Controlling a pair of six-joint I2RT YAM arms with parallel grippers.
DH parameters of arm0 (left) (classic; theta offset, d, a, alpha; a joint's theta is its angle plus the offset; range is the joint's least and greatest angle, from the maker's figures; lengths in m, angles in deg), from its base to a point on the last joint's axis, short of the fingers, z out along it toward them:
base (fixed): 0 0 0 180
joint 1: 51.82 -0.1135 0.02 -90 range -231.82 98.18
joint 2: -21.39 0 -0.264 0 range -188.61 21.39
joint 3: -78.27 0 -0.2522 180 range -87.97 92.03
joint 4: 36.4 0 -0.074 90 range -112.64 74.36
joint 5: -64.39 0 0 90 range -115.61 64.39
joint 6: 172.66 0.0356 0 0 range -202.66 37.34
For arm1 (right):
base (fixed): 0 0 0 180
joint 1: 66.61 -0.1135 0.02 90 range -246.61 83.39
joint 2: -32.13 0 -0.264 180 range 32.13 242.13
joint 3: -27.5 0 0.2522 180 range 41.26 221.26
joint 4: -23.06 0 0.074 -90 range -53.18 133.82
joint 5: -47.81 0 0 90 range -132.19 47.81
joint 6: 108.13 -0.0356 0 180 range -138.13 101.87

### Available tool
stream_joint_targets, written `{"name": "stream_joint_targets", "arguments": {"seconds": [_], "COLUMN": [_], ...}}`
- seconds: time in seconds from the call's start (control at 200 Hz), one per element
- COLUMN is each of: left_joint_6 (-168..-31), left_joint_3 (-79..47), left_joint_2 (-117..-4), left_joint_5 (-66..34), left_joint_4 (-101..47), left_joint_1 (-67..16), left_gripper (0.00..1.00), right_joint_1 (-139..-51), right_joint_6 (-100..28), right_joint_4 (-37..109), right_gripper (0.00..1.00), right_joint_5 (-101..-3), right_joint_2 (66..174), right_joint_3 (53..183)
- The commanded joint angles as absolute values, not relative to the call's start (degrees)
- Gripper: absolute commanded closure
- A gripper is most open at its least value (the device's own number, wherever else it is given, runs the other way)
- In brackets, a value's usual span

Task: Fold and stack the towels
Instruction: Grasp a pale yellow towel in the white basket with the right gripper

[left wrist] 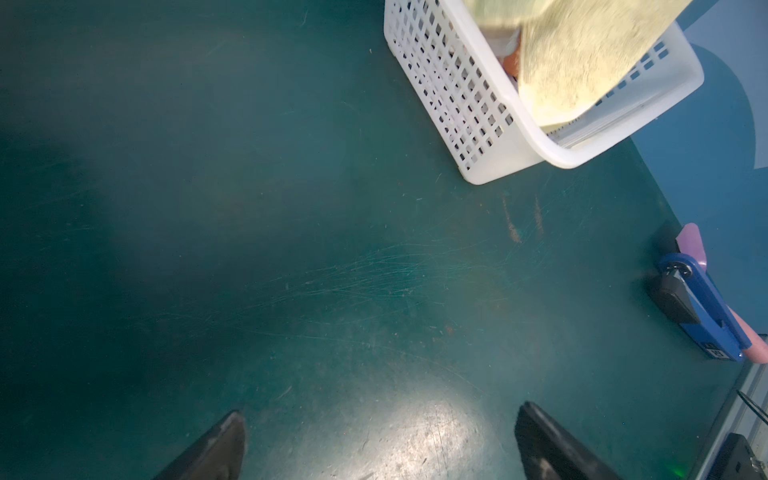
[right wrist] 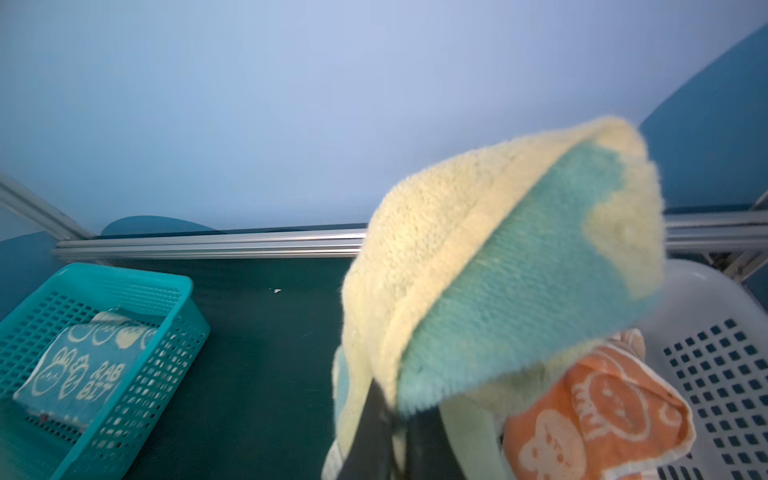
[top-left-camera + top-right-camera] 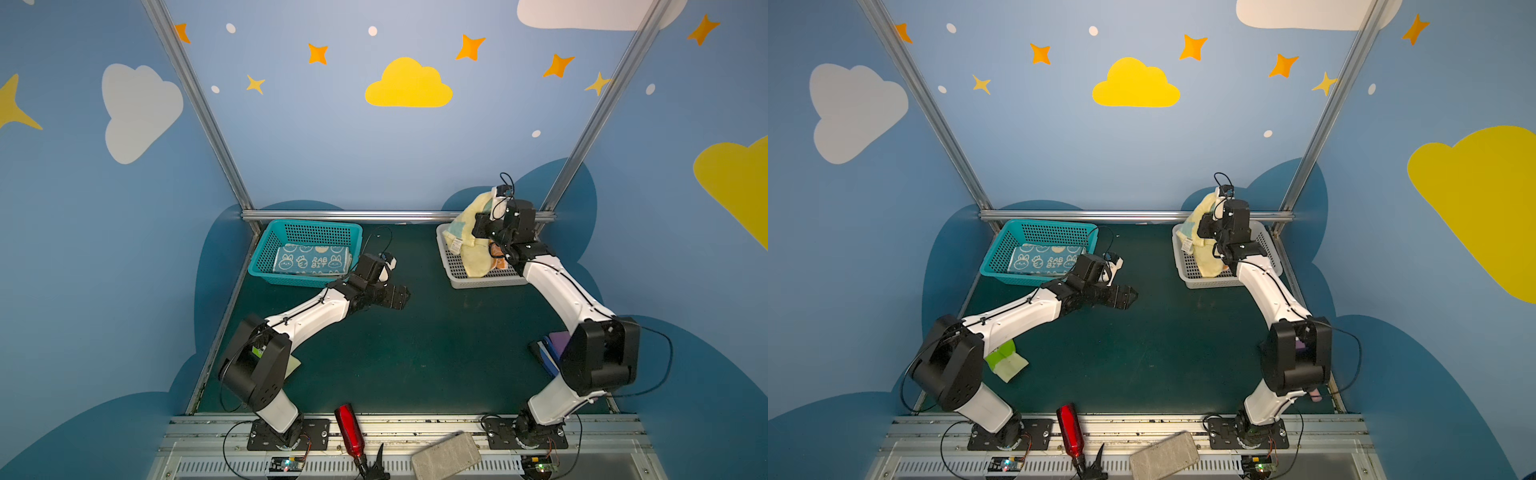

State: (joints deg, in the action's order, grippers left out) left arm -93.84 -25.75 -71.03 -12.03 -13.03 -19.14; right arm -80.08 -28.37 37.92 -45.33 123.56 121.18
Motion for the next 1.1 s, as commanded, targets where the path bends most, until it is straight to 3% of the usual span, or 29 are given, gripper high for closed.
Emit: {"name": "stream_joint_targets", "arguments": {"seconds": [0.0, 0.285, 0.546, 0.876, 0.981, 1.096], "left_joint_6": [-93.54, -90.76, -88.39, -87.2, -86.25, -83.78], "left_joint_3": [-26.61, -29.14, -32.91, -37.71, -37.87, -38.02], "left_joint_2": [-68.47, -62.68, -53.92, -47.95, -48.86, -50.49], "left_joint_5": [-12.77, -17.73, -30.09, -31.84, -30.07, -28.02], "left_joint_4": [-13.63, -12.08, -7.53, -8.75, -7.98, -5.84], "left_joint_1": [-18.97, -19.11, -19.05, -20.49, -20.54, -20.53], "left_gripper": [0.0, 0.0, 0.0, 0.0, 0.0, 0.0], "right_joint_1": [-82.2, -90.59, -99.29, -105.96, -105.36, -102.94], "right_joint_6": [-23.97, -18.46, -22.13, -31.48, -38.0, -40.18], "right_joint_4": [39.49, 45.67, 46.22, 41.24, 46.69, 50.66], "right_gripper": [1.0, 1.0, 1.0, 1.0, 1.0, 1.0], "right_joint_5": [-46.28, -52.12, -52.6, -54.43, -48.09, -47.73], "right_joint_2": [119.67, 110.82, 105.54, 114.06, 117.0, 119.58], "right_joint_3": [118.46, 115.97, 108.13, 103.83, 104.78, 104.03]}}
